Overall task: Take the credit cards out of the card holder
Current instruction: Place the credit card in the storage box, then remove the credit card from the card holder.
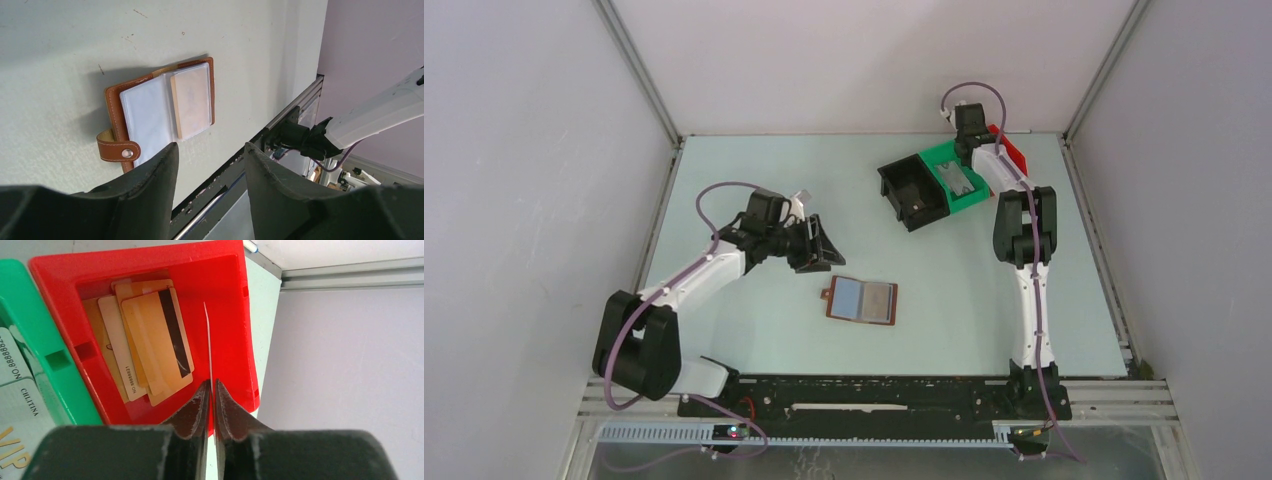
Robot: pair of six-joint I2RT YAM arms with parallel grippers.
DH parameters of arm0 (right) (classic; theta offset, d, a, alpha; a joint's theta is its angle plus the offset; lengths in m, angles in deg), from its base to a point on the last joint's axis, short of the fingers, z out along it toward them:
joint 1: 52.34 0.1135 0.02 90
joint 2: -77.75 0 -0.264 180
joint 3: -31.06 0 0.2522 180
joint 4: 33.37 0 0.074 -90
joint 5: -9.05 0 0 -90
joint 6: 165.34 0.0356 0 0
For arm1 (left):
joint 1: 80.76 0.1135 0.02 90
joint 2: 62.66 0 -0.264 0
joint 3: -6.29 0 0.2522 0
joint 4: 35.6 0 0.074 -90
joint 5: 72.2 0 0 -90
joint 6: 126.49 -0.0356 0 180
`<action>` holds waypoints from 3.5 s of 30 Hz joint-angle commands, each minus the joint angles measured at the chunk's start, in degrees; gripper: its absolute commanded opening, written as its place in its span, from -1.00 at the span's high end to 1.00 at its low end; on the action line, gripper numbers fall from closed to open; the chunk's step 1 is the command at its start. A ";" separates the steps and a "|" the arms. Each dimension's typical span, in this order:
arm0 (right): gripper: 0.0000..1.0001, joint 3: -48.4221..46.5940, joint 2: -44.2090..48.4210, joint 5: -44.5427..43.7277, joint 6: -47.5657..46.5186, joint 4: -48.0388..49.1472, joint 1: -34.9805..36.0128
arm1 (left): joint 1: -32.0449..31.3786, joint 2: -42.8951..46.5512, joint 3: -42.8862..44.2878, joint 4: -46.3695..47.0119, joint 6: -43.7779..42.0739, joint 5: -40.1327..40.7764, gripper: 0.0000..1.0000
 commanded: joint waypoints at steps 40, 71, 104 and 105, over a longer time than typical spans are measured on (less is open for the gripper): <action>0.53 11.87 36.75 8.70 38.85 -27.40 8.79 | -7.01 3.88 -1.44 -1.07 -0.15 9.09 -0.15; 0.34 87.39 61.10 44.78 92.43 28.59 33.83 | -10.62 -6.39 -9.03 8.42 6.64 12.38 -0.10; 0.30 88.19 55.65 42.68 92.14 29.73 33.77 | -9.79 -10.12 -11.61 11.05 5.85 12.06 -0.08; 0.30 88.19 55.39 42.74 92.28 30.12 33.90 | -9.75 -10.04 -11.62 11.09 5.85 12.05 -0.08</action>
